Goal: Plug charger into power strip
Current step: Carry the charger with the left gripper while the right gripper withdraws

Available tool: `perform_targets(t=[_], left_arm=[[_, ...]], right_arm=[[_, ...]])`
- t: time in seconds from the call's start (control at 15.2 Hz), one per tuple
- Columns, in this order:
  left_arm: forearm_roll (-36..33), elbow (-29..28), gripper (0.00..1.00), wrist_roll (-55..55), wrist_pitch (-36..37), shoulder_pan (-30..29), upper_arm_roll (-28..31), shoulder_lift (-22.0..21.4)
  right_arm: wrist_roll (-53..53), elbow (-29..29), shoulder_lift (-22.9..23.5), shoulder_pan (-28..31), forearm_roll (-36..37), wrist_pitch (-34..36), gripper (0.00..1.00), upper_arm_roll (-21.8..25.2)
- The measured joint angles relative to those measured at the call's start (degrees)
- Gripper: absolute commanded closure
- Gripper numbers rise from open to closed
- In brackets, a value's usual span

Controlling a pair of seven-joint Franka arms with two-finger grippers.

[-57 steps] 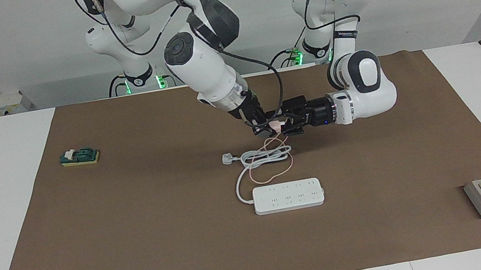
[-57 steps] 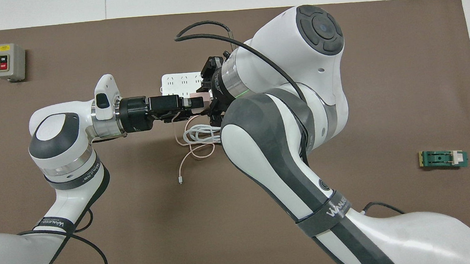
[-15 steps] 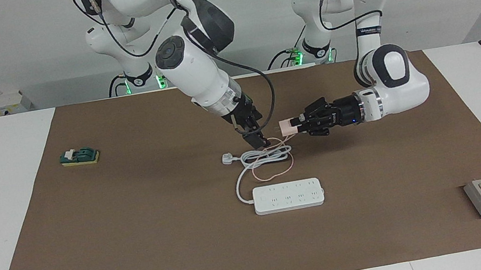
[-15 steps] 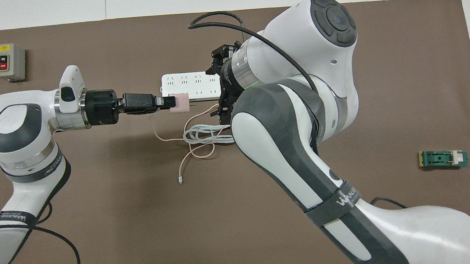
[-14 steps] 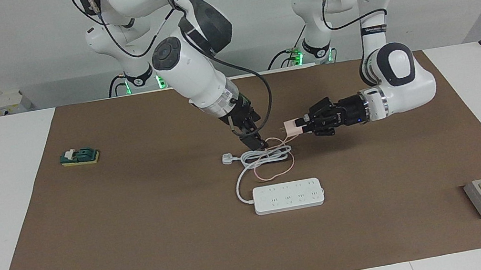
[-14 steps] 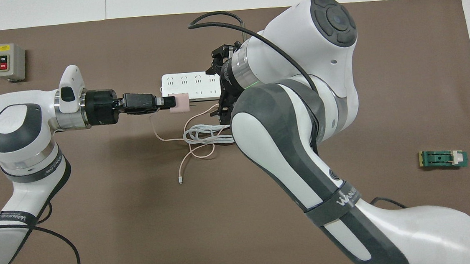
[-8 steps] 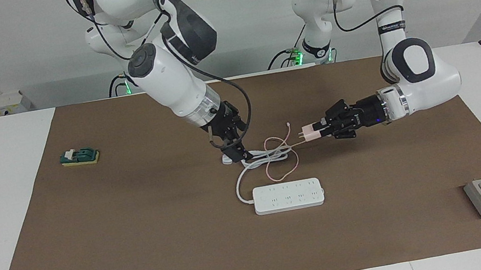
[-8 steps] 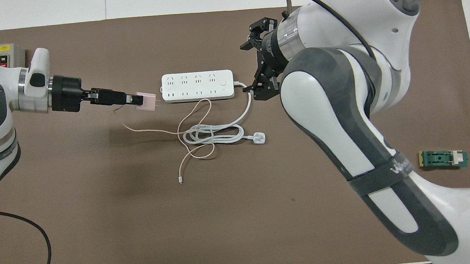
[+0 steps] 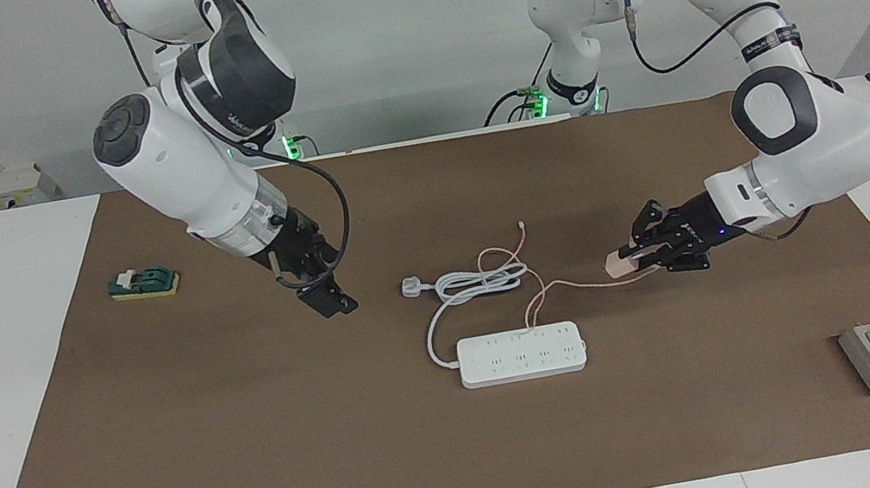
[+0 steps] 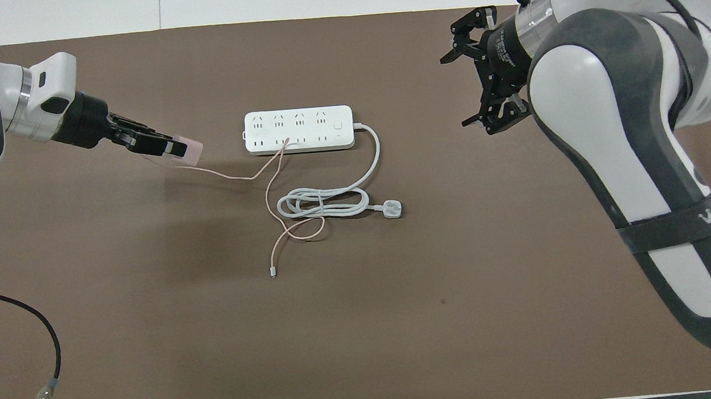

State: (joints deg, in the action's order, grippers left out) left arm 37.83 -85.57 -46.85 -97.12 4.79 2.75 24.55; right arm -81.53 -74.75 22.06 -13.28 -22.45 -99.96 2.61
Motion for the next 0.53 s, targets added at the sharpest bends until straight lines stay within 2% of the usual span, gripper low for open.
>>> perform_targets(t=[0.26, 0.53], left_arm=[[-5.74, 3.9, 0.98, -7.09, -0.96, 1.68, -0.07, 2.29], [-12.4, 4.63, 0.98, -11.5, -3.87, 4.3, -0.16, 3.15]], right_arm=[[12.05, 0.25, -0.01, 2.37, 3.02, 3.37, 0.0, 0.04], [25.89, 0.5, -0.19, 3.13, 8.39, 5.6, 0.0, 0.3]])
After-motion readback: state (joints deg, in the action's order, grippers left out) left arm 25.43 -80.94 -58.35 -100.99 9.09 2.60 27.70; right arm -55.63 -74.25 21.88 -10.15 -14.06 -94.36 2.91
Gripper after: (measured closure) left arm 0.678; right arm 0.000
